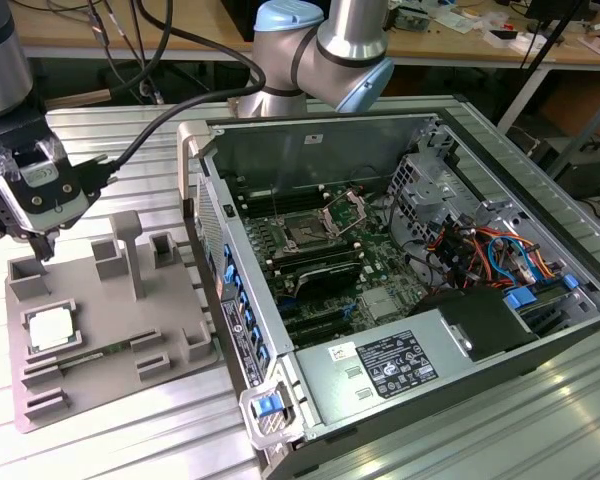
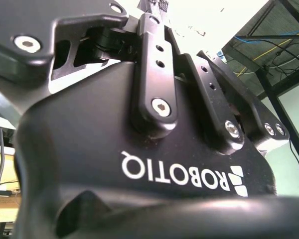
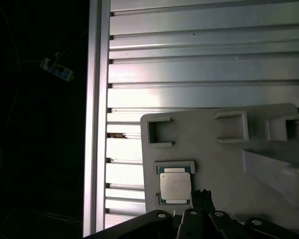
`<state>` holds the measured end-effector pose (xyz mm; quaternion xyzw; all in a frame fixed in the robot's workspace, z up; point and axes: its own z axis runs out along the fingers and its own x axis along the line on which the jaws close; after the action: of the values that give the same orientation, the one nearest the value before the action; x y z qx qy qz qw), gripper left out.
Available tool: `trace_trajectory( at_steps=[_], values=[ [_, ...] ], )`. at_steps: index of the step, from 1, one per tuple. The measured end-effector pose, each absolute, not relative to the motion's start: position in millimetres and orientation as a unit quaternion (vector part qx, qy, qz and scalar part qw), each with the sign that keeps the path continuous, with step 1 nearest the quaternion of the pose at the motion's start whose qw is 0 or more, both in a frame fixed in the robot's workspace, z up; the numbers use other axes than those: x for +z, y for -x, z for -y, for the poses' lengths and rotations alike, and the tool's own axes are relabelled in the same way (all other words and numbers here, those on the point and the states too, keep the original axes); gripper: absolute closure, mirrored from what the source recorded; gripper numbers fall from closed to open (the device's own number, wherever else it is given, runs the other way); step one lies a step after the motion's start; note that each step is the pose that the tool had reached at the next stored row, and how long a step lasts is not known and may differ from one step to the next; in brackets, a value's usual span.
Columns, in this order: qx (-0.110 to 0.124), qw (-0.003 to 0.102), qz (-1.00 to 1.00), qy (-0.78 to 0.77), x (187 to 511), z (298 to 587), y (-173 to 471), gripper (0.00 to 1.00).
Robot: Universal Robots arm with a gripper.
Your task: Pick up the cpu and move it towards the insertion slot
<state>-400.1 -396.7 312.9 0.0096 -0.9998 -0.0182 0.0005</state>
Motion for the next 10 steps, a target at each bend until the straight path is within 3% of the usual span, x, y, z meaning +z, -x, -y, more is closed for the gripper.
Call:
trace_trajectory(
  at_steps=[10],
  values=[
    [-0.018, 0.0, 1.0, -0.01, 310.4, 396.7, 400.1, 0.89]
  ],
)
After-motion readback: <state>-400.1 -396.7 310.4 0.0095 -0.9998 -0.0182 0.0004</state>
